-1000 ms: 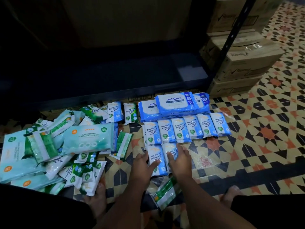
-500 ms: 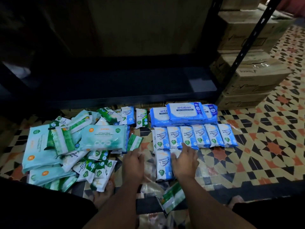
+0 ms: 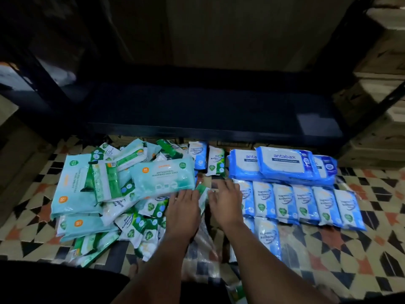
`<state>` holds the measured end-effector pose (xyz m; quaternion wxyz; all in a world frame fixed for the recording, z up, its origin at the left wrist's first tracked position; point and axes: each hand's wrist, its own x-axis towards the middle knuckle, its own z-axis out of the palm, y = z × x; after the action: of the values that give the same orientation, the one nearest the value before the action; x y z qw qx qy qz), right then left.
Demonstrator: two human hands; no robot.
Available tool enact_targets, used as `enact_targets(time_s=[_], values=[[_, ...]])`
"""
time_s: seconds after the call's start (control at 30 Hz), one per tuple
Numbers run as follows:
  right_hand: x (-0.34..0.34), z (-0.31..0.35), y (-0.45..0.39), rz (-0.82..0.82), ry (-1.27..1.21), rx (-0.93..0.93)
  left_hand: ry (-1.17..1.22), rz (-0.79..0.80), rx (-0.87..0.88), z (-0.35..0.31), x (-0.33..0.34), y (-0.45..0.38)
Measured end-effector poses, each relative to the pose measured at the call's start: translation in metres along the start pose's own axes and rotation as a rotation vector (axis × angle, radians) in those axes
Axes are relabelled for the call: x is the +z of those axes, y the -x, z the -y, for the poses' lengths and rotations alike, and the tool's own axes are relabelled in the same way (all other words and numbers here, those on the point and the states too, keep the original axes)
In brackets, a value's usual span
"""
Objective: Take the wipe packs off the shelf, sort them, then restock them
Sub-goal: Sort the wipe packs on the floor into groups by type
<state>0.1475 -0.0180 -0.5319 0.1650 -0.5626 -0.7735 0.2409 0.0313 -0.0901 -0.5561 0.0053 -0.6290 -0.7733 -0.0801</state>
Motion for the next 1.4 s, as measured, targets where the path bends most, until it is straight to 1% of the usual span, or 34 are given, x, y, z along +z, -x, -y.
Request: enact_targets(time_s=[0.13,0.27,0.37,0.47,0.6,0.67,0.8,0.9,0.97,1.13,1.2,1.3,1.37,1.4], values=[[0.011,0.004,-0.025,0.092,0.002,-0.011,-0.107,0.003,0.065,0.014,0.014,0.006],[0.022,0.006,-0.045,0.159,0.01,0.002,-0.195,0.022,0.049,0.027,0.031,0.004],[0.027,0.008,-0.057,0.187,-0.018,-0.007,-0.208,0.049,0.009,0.03,0.025,0.0],[0.03,0.015,-0.068,0.207,-0.12,0.032,-0.229,0.08,-0.053,0.033,0.018,-0.006],[0.037,0.026,-0.085,0.255,-0.313,0.064,-0.221,0.113,-0.083,0.032,0.011,-0.016],[0.037,0.031,-0.091,0.231,-0.416,0.104,-0.204,0.145,-0.108,0.027,0.008,-0.02],[0.036,0.034,-0.092,0.108,-0.531,0.207,-0.174,0.211,-0.18,0.021,-0.001,-0.022],[0.035,0.029,-0.082,0.049,-0.569,0.27,-0.025,0.209,-0.271,0.015,-0.017,-0.021],[0.032,0.027,-0.073,-0.001,-0.591,0.296,0.104,0.241,-0.343,0.012,-0.027,-0.021],[0.011,0.021,-0.045,-0.135,-0.6,0.3,0.472,0.213,-0.433,0.016,-0.043,-0.007],[0.002,0.017,-0.034,-0.147,-0.599,0.311,0.69,0.209,-0.515,0.017,-0.047,0.002],[-0.017,0.011,-0.016,-0.156,-0.588,0.327,1.082,0.217,-0.725,0.019,-0.046,0.012],[-0.029,0.003,-0.002,-0.155,-0.639,0.373,1.34,0.263,-0.873,0.022,-0.038,0.016],[-0.034,-0.001,0.005,-0.154,-0.68,0.402,1.444,0.275,-0.909,0.022,-0.035,0.018]])
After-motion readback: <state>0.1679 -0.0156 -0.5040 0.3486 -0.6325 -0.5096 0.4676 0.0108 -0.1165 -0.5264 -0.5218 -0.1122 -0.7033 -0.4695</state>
